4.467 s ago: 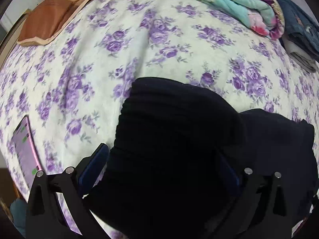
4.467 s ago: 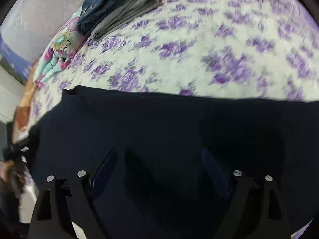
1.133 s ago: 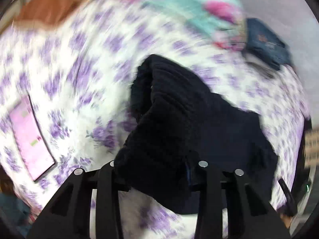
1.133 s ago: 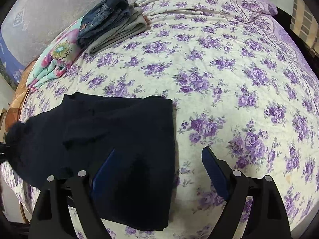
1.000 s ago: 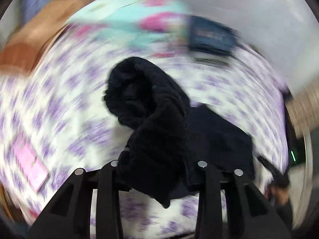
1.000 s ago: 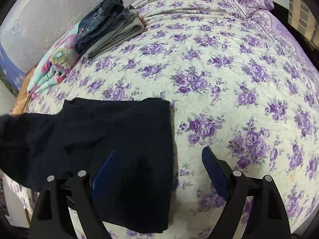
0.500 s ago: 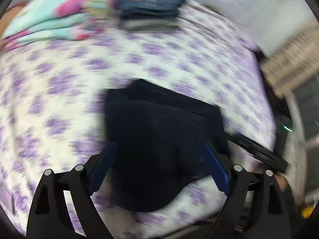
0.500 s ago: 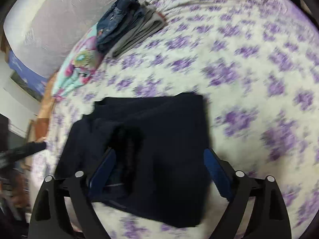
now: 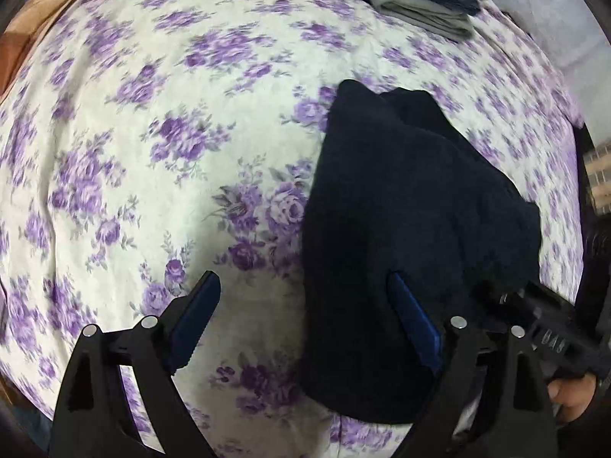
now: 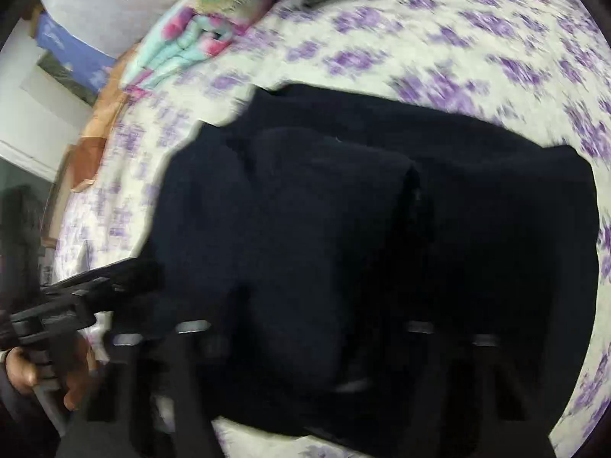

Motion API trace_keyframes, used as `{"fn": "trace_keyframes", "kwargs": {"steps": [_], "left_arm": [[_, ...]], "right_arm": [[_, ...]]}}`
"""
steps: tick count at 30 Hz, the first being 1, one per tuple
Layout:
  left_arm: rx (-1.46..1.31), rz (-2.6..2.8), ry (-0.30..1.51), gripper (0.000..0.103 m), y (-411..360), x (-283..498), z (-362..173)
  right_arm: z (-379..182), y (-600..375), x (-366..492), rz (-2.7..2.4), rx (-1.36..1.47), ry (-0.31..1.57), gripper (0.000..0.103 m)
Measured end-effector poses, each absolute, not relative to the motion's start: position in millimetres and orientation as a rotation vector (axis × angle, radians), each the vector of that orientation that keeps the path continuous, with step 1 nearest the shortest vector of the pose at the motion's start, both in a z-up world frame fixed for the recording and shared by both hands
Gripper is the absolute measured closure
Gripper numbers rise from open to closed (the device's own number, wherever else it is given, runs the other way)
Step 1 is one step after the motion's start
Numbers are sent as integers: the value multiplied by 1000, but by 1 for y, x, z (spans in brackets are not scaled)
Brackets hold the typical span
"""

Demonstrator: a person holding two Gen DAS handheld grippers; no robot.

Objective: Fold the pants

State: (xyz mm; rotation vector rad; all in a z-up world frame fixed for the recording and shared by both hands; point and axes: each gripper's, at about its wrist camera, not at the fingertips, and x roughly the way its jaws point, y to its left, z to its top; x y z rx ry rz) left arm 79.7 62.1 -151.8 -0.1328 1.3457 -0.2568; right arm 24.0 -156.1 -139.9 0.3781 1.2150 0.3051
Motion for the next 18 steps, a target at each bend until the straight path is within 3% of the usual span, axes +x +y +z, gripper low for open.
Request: {"fn": "trace_keyframes", "kwargs": {"steps": [6, 10, 11, 12, 14, 18], "left_arm": [[-166, -289, 1197, 13, 87, 84, -108], [-182, -263, 1190, 10, 93, 90, -110], [-174, -275, 1202, 11, 87, 92, -114], [-158, -282, 1213, 11, 79, 93, -117], [-106, -320, 1237, 11, 53, 93, -126], [39, -431, 1233, 11, 8, 81, -129]], "right_arm": [[-36, -181, -7, 390, 392, 993, 80], [-60, -231, -8, 189, 315, 1062, 77], [-86, -245, -4, 110, 274, 1108, 68], [-119, -259, 1, 30, 256, 1174, 50], [-162, -277, 3, -49, 316, 1274, 31], [-134, -275, -9, -52, 367, 1162, 31]]}}
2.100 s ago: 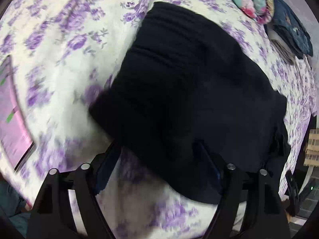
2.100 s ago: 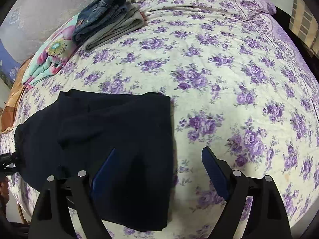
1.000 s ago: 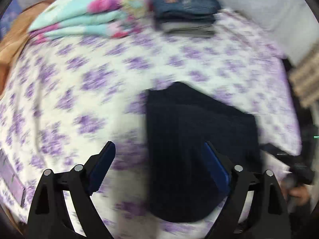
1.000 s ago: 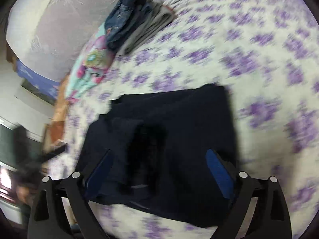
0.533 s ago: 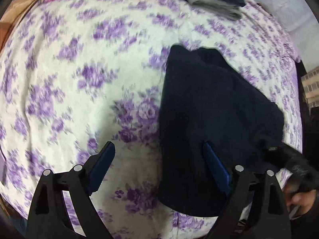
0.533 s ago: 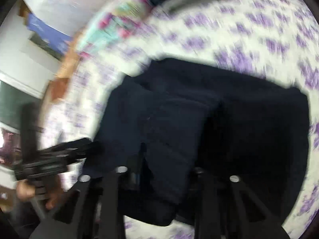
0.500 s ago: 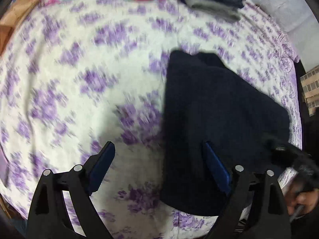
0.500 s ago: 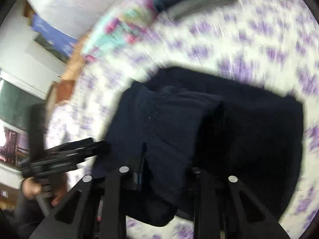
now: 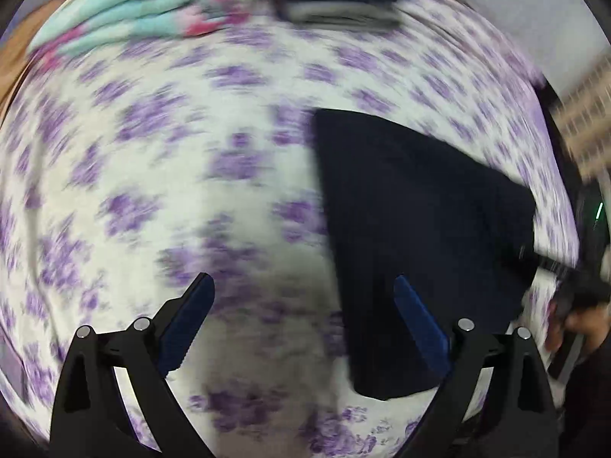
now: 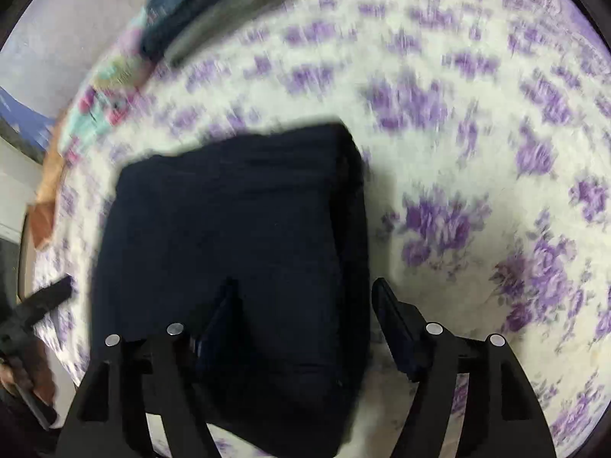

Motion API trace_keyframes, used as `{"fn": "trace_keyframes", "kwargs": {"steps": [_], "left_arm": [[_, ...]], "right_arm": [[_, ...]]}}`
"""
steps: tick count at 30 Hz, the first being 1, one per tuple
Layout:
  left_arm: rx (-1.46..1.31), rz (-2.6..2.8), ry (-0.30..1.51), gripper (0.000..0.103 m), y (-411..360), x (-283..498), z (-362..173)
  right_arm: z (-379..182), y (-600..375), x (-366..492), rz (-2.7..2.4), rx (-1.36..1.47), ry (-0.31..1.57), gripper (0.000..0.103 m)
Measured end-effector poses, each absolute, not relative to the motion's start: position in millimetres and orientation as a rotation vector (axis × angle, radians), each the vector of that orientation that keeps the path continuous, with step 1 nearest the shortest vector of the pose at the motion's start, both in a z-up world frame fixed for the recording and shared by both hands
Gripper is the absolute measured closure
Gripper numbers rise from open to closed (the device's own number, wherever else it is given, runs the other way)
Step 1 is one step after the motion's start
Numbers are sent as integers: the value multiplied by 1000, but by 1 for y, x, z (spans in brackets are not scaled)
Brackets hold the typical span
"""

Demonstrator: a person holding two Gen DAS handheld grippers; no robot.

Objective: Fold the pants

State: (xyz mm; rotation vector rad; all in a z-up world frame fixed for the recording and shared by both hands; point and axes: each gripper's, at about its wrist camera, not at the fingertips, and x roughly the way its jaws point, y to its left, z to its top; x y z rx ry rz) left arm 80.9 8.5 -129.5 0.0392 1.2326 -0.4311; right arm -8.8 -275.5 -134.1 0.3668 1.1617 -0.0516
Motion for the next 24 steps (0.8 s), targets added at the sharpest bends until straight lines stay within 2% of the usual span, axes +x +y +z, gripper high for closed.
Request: {"fn": "trace_keyframes", "kwargs": {"steps": [4, 5, 8, 11, 12, 14, 16, 17, 18, 21, 24], "left_arm": [[107, -464, 1263, 10, -11, 76, -143], [110, -454, 1277, 9, -12, 78, -148], [122, -407, 1324, 7, -13, 82, -166], [227, -365, 1336, 6, -17, 82, -177], [267, -367, 1324, 6, -20, 82, -174], [294, -350, 1298, 6, -21, 84, -163], [292, -345, 1249, 8, -20, 83, -145], [284, -353, 1229, 8, -21, 82, -137], [257, -379, 1206, 7, -22, 79, -128], [170, -465, 1198, 7, -29, 74, -120], [201, -448, 1308, 7, -39, 68, -152]], "right_arm": [[-92, -283, -18, -85, 379, 1018, 30], [-83, -280, -19, -65, 373, 980, 32], [-92, -259, -4, 74, 325, 1037, 67], [-119, -255, 24, 22, 220, 1077, 70], [-130, -262, 34, -13, 214, 1092, 77], [-136, -272, 41, -18, 285, 1080, 77], [-129, -271, 44, -37, 339, 1089, 71], [-124, -267, 41, -3, 371, 1082, 57], [-119, -261, 40, 20, 388, 1072, 48], [-103, -240, 17, 67, 357, 1065, 41], [-111, -223, -11, 129, 322, 1142, 38]]}}
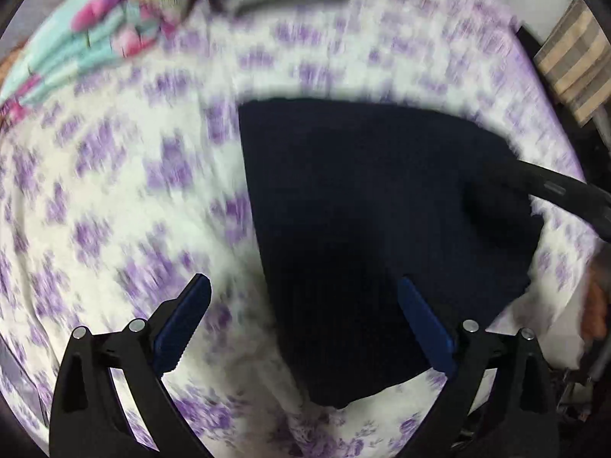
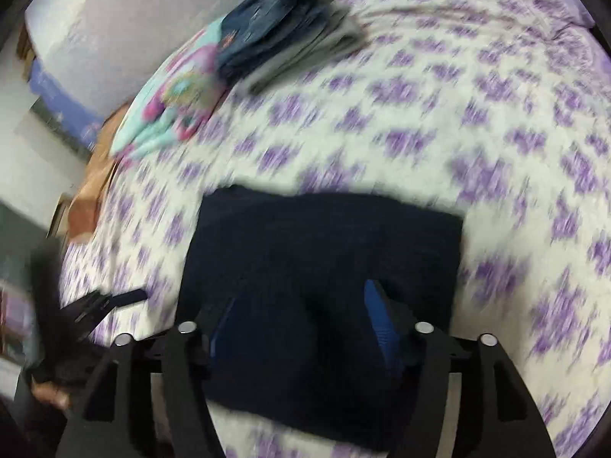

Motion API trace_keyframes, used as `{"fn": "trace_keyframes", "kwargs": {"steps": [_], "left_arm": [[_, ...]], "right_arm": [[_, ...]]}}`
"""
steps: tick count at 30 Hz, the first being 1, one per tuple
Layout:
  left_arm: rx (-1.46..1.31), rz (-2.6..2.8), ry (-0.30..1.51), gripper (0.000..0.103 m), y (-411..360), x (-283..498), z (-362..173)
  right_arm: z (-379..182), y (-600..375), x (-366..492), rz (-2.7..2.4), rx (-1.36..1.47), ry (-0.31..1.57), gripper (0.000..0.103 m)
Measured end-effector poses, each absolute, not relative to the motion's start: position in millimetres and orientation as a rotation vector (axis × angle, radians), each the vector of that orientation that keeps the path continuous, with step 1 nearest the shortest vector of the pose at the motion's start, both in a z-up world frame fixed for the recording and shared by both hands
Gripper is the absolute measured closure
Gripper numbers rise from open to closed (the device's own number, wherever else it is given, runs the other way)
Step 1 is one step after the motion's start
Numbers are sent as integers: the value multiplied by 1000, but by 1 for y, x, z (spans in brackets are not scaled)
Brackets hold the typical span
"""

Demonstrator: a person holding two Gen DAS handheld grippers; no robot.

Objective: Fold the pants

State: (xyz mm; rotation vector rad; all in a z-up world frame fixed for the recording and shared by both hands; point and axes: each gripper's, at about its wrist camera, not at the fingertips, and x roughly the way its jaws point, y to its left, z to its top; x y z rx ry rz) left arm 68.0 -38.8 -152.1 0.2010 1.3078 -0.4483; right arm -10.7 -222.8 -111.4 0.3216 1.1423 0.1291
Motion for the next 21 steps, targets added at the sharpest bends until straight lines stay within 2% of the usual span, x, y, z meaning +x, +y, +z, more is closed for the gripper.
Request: {"fn": "trace_keyframes", "kwargs": {"steps": [2, 3, 5, 9, 12, 21], "left_arm": [[196, -436, 1348, 6, -36, 67, -169], [164, -436, 1350, 5, -32, 67, -177], [153, -443, 1350, 4, -31, 68, -182], [204, -416, 1362, 4, -37, 75, -174], [208, -403, 1328, 5, -39, 79, -160], [184, -379, 1292, 5, -44, 104, -150]], "right_arm": [[-132, -222, -26, 140, 272, 1174, 39], [-140, -221, -31, 134, 238, 1178, 44], [-135, -216, -32, 131, 199, 1168, 45], [-103, -215, -23, 129, 259, 1130, 38], [-84, -215, -13, 72, 145, 1033, 31], [-101, -222, 19, -31, 92, 1062, 30]]}}
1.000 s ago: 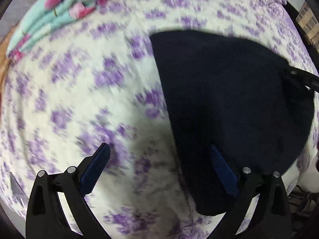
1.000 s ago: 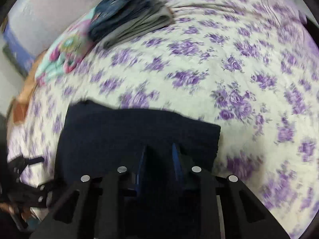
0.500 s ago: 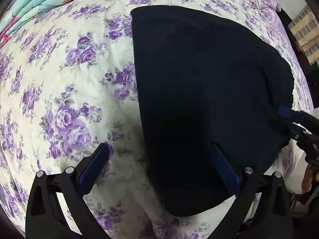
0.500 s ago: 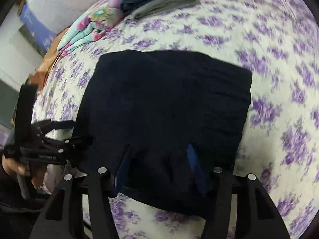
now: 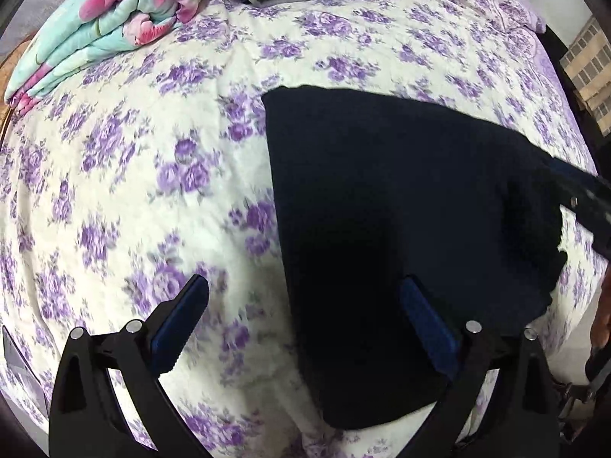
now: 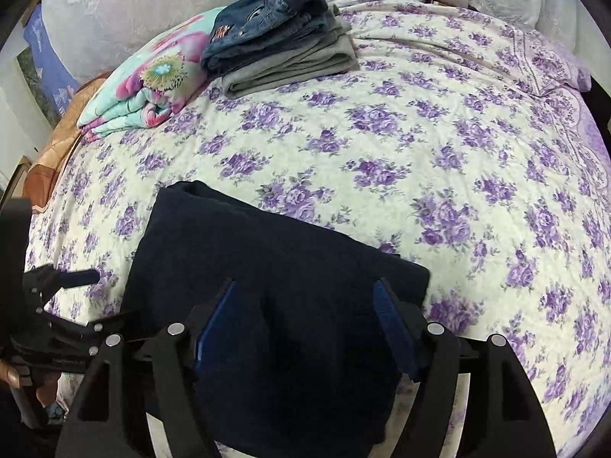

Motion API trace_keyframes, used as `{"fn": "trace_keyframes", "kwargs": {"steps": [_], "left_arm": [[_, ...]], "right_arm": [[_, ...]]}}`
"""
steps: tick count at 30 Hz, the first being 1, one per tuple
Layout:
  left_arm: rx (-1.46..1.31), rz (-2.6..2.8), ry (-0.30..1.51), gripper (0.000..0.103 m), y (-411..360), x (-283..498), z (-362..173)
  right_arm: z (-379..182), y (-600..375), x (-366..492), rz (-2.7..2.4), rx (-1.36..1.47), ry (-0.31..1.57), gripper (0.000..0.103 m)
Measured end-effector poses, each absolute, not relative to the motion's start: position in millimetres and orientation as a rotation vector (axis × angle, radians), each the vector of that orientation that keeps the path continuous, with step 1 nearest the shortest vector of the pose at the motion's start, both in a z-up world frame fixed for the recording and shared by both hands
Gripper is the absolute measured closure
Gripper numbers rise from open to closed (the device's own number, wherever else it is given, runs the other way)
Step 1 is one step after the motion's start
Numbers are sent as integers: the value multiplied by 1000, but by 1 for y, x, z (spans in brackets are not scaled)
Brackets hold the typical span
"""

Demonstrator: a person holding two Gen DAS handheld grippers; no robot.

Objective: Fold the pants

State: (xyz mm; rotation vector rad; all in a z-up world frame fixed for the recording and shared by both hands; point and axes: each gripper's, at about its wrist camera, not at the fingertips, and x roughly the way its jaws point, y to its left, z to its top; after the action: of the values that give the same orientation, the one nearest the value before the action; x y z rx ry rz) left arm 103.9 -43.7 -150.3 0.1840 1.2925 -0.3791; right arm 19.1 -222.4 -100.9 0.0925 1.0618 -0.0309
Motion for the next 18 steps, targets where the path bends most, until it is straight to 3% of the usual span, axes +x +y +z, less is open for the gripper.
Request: {"fn": "trace_keyframes", "kwargs": {"steps": [10, 18], "left_arm": [[157, -361, 1371, 4, -56, 144, -187], [56, -416, 1376, 5, -28, 127, -163]], "right_arm": [[-136, -228, 28, -41, 8, 1124, 16], [-100, -265, -14, -22, 209, 1043, 7]]}}
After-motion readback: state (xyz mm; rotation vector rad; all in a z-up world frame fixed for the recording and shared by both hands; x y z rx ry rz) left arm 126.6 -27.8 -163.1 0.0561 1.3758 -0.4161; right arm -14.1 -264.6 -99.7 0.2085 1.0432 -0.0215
